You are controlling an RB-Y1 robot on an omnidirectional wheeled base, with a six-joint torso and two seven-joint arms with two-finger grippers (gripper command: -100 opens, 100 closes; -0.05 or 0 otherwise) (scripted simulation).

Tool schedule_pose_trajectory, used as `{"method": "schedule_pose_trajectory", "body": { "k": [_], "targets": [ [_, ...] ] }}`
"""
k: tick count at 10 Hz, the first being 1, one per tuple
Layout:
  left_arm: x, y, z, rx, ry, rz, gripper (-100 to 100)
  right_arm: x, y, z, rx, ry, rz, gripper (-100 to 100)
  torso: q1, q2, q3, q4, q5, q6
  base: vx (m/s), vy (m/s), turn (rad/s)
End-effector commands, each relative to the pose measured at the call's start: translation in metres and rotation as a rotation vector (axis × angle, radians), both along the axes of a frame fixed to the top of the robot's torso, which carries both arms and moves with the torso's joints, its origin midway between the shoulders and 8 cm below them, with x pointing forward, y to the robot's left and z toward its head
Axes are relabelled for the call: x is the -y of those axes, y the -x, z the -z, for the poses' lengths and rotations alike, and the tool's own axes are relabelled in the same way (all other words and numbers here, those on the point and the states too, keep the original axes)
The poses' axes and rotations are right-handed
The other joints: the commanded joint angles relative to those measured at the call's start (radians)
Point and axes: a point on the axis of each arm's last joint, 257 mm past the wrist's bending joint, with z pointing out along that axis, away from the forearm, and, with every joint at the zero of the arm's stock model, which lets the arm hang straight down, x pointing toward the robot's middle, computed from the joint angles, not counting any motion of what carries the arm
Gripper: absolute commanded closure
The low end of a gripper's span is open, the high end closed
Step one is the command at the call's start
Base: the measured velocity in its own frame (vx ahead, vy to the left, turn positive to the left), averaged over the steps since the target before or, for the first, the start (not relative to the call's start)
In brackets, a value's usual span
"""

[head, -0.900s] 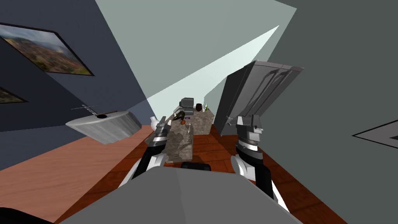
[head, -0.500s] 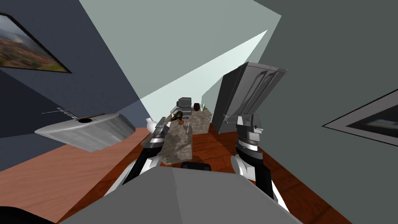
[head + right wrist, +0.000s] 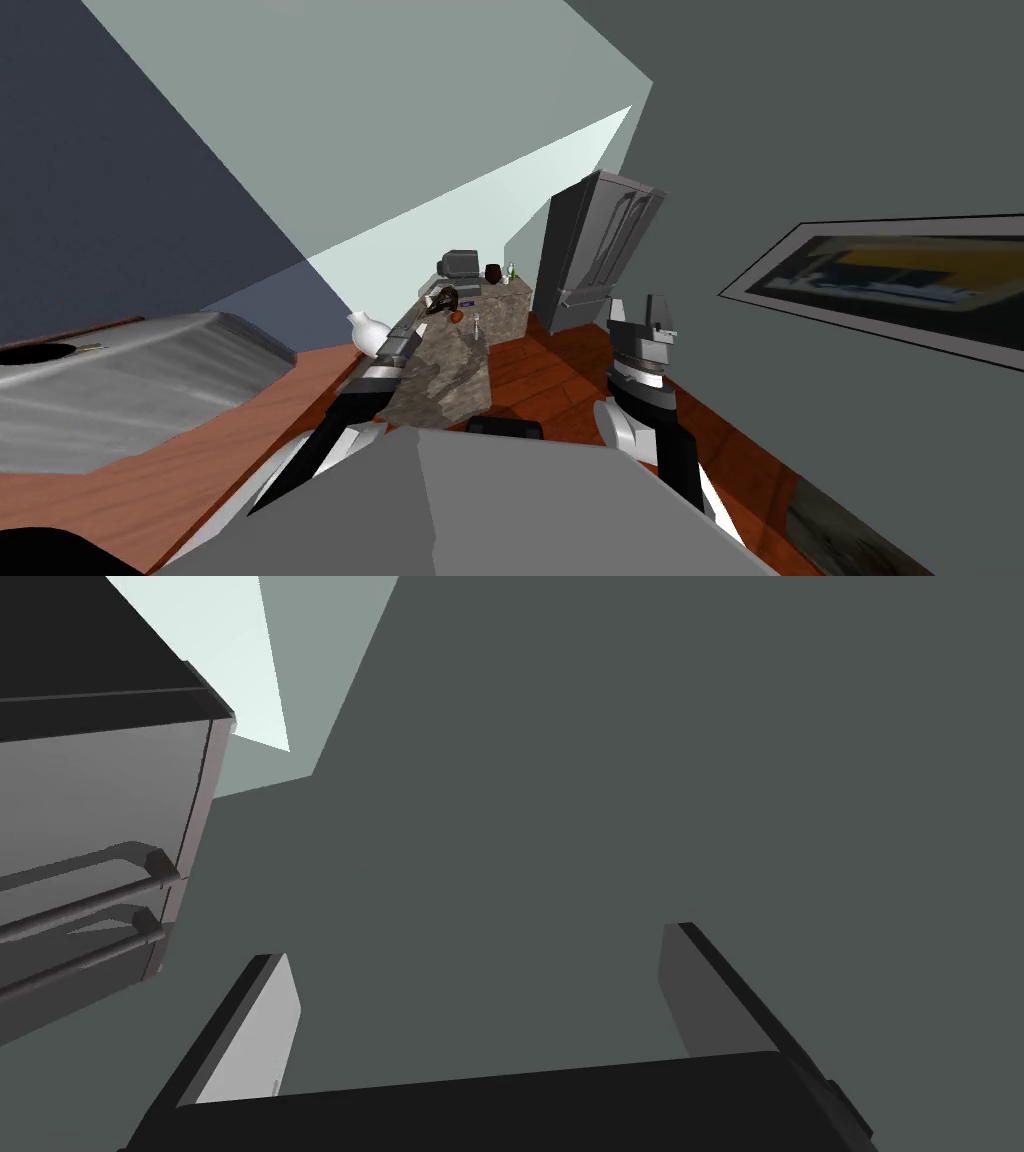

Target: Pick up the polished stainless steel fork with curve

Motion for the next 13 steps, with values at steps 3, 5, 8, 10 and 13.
{"method": "schedule_pose_trajectory", "body": {
  "k": [3, 5, 8, 10, 13],
  "targets": [
    [-0.037, 0.020, 0.041, -0.185, -0.091, -0.069, -100, 0.000, 0.000, 0.000, 0.000, 0.000, 0.000, 0, -0.001, 0.000, 0.000, 0.000, 0.000, 0.000, -0.068, 0.064, -0.388],
    [-0.059, 0.035, 0.063, -0.291, -0.135, -0.102, -100, 0.000, 0.000, 0.000, 0.000, 0.000, 0.000, 0, 0.000, -0.002, -0.001, 0.000, 0.000, 0.000, -0.052, 0.053, -0.405],
    [-0.084, 0.058, 0.092, -0.427, -0.172, -0.139, -100, 0.000, 0.000, 0.000, 0.000, 0.000, 0.000, 0, -0.003, -0.004, -0.002, -0.001, -0.001, 0.000, -0.034, 0.020, -0.340],
    [-0.096, 0.070, 0.105, -0.493, -0.189, -0.154, -100, 0.000, 0.000, 0.000, 0.000, 0.000, 0.000, 0, -0.002, -0.005, -0.003, -0.001, 0.000, -0.001, -0.014, 0.017, -0.324],
    [-0.121, 0.098, 0.130, -0.628, -0.217, -0.182, -100, 0.000, 0.000, 0.000, 0.000, 0.000, 0.000, 0, -0.003, -0.007, -0.004, -0.001, 0.000, -0.001, -0.004, 0.013, -0.363]
  ]
}}
